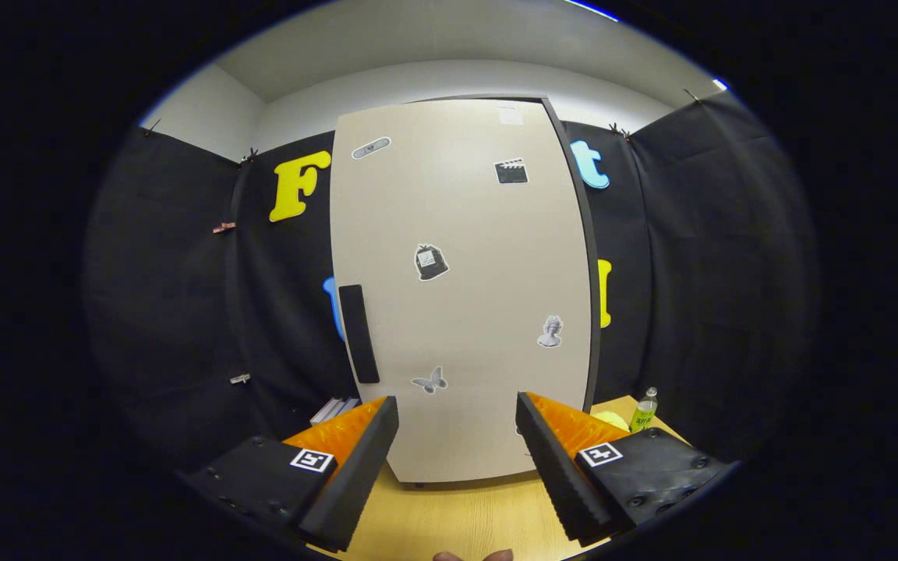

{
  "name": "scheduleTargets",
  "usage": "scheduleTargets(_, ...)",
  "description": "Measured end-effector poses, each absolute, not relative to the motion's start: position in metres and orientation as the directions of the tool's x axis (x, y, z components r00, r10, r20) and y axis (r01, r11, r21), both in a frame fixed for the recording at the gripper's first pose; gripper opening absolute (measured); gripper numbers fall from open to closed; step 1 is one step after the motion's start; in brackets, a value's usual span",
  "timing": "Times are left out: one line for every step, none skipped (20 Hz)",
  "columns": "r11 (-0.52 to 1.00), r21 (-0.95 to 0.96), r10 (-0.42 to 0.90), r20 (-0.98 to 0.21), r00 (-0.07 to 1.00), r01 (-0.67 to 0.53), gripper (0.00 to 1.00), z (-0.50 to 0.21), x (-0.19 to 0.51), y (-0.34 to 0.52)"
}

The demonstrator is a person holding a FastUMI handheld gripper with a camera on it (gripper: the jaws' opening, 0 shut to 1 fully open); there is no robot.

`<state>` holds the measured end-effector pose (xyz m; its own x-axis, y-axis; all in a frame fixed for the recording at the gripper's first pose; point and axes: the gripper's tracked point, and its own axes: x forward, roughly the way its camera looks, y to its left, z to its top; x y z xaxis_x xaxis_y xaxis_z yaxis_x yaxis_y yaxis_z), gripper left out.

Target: Open the shoe cabinet door, grab the shoes and put them into the shoe cabinet, then close the shoe cabinet door.

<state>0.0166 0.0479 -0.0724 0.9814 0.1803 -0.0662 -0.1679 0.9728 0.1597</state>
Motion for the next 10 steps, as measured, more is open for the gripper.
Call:
scheduleTargets(0.973, 0.159, 0.181, -0.066, 0.981, -0.169, 0.98, -0.0724, 0.0163, 0.0481)
scheduleTargets(0.973, 0.157, 0.181, -0.066, 0.981, -0.169, 0.98, -0.0722, 0.0169, 0.0484)
scheduleTargets(0.973, 0.158, 0.181, -0.065, 0.981, -0.169, 0.98, -0.072, 0.017, 0.0486)
scheduleTargets(0.973, 0.159, 0.181, -0.064, 0.981, -0.169, 0.98, -0.0716, 0.017, 0.0487)
scheduleTargets(0.973, 0.159, 0.181, -0.064, 0.981, -0.169, 0.98, -0.0714, 0.0169, 0.0486)
scheduleTargets(0.973, 0.158, 0.181, -0.063, 0.981, -0.169, 0.98, -0.0711, 0.0167, 0.049)
scheduleTargets(0.973, 0.155, 0.18, -0.062, 0.982, -0.169, 0.98, -0.0706, 0.0167, 0.0488)
scheduleTargets(0.974, 0.153, 0.179, -0.063, 0.982, -0.168, 0.98, -0.0708, 0.0167, 0.049)
scheduleTargets(0.974, 0.152, 0.179, -0.063, 0.982, -0.168, 0.98, -0.0705, 0.0163, 0.0493)
scheduleTargets(0.974, 0.153, 0.178, -0.064, 0.982, -0.167, 0.98, -0.0703, 0.0168, 0.0494)
